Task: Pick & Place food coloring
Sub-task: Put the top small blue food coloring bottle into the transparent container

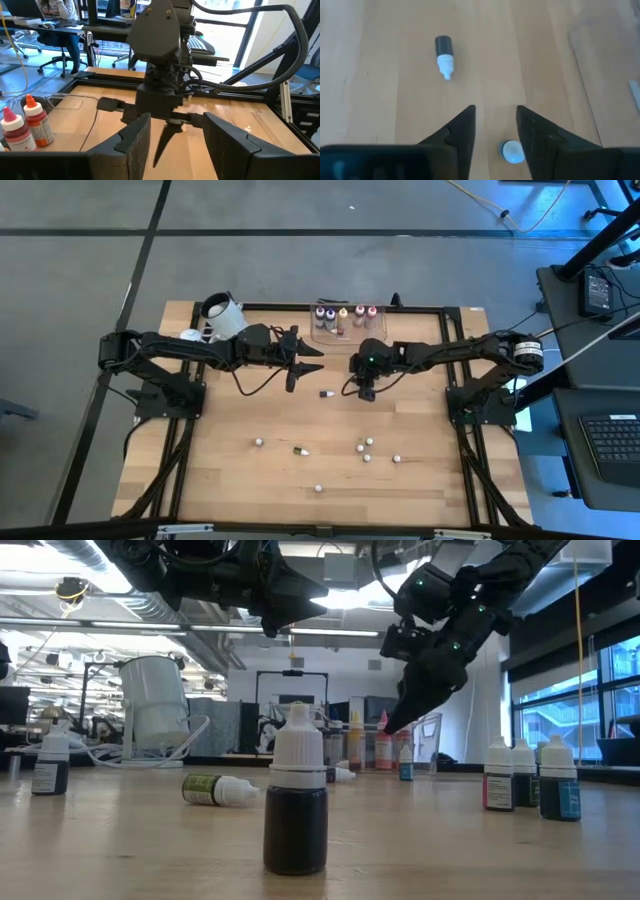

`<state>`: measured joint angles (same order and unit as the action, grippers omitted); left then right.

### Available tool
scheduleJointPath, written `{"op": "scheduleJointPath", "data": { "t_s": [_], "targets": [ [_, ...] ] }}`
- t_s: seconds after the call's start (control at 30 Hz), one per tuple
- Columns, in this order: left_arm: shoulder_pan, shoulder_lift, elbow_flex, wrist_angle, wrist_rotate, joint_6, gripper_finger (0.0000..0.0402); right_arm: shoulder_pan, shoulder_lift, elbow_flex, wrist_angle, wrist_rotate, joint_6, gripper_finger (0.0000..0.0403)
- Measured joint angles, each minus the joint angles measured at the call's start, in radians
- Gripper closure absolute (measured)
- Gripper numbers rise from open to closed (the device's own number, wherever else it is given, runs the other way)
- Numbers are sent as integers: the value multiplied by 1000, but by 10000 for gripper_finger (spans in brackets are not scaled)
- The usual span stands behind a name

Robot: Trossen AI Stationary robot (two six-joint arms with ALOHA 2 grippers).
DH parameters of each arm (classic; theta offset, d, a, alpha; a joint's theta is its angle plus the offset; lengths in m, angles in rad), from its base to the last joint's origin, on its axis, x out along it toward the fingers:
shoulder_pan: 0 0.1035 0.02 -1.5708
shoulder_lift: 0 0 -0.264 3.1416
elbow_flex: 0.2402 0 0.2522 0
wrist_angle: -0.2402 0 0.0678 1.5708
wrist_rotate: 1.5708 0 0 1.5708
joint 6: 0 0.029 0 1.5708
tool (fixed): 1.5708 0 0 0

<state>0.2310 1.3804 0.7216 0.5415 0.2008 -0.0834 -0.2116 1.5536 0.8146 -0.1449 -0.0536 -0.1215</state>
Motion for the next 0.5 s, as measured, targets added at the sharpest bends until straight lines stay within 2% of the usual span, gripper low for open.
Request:
{"op": "scheduleJointPath", "data": {
  "t_s": [0.27, 0.33, 0.5],
  "targets": [
    [0, 0, 0, 0, 0, 0, 227, 8, 0, -5, -24, 1, -16, 154],
    [0, 0, -1, 0, 0, 0, 228, 8, 0, -14, -25, 15, -11, 140],
    [0, 0, -1, 0, 0, 0, 226, 7, 3, -46, -23, 146, 46, 131]
  ]
}}
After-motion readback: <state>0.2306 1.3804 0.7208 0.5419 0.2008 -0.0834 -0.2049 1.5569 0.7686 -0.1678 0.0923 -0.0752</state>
